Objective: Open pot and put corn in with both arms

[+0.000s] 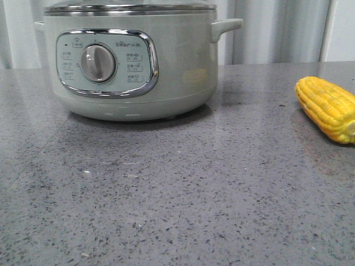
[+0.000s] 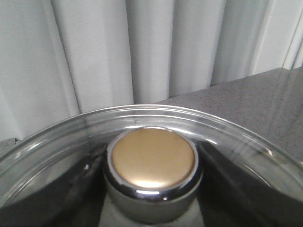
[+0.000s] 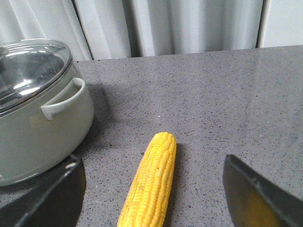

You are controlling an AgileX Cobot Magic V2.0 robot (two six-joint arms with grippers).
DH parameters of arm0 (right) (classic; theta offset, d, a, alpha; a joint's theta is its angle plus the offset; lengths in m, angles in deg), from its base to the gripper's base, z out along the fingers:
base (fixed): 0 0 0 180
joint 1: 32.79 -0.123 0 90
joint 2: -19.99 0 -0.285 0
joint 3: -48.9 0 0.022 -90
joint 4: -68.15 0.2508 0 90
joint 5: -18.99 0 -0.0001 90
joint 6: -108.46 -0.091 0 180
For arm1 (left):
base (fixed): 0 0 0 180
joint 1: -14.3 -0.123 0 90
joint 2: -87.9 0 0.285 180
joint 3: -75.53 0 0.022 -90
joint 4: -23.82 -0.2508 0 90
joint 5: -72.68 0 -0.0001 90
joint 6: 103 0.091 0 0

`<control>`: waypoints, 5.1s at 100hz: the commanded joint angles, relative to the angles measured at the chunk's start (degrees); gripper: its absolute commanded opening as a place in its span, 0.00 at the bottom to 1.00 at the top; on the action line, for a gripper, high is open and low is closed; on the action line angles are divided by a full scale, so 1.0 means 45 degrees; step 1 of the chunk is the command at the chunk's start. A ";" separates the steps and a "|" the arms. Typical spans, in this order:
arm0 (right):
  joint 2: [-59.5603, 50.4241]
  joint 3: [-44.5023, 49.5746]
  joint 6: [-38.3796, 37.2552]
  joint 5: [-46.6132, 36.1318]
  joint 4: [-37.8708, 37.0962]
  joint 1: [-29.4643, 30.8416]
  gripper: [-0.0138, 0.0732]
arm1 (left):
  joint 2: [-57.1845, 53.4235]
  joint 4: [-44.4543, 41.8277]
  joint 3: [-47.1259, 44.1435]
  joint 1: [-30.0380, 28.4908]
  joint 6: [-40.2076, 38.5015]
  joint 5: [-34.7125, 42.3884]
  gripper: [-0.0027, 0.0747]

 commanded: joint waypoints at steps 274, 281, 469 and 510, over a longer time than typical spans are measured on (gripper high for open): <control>0.5804 -0.0516 0.0141 -0.0618 0.0758 0.0045 0.73 | -0.9986 0.1436 -0.9493 -0.7767 0.0128 0.2273 0.71; 0.6695 -0.0758 0.0141 -0.0479 0.1513 0.0045 0.73 | -1.1166 0.1436 -0.9493 -0.7574 0.0128 0.2036 0.69; 1.1463 -1.0056 0.0141 -0.0501 0.2139 -0.5226 0.86 | -1.6224 0.3155 -0.9493 -0.5371 0.0271 -0.6339 0.01; 0.4370 -0.6341 0.0146 0.0848 -0.0202 -0.5978 0.09 | -1.8980 0.2771 -1.0075 -0.5342 0.1961 -0.6305 0.01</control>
